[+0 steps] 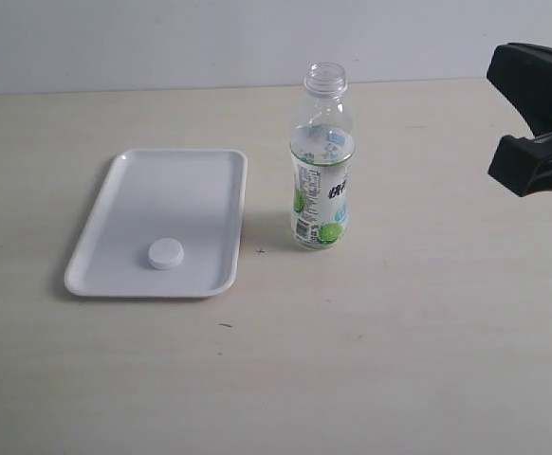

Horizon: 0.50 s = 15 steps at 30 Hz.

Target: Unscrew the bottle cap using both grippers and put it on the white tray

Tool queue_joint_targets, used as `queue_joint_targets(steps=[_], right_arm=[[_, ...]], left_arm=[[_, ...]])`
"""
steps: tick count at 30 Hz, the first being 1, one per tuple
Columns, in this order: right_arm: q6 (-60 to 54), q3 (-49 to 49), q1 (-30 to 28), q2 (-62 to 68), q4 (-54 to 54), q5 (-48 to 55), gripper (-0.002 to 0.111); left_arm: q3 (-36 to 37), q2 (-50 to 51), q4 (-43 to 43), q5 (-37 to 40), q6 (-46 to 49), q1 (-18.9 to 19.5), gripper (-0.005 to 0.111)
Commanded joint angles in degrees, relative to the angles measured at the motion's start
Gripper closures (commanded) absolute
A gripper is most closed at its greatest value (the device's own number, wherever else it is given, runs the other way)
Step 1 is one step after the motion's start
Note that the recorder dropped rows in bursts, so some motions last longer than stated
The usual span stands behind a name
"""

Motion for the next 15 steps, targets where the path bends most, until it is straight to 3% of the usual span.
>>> queue_joint_targets(steps=[1,8,12,15], right_arm=[[-0.51,0.11,-0.35,-0.29,-0.04,-0.51,0.108],[-0.51,0.11,-0.35,-0.29,-0.04,-0.51,0.108],[-0.51,0.11,-0.35,-0.29,-0.04,-0.51,0.108],[-0.51,0.11,-0.35,-0.29,-0.04,-0.51,0.108]], left_arm=[[1.23,-5.37,1.01,1.36,1.34,3.15,0.107],[1.23,-9.86,1.01,8.22,1.34,8.87,0.107],[1.23,-15.57,1.15,16.46,1.6,13.08,0.107],[1.23,-15.57,1.15,16.59,1.6,14.38,0.107]])
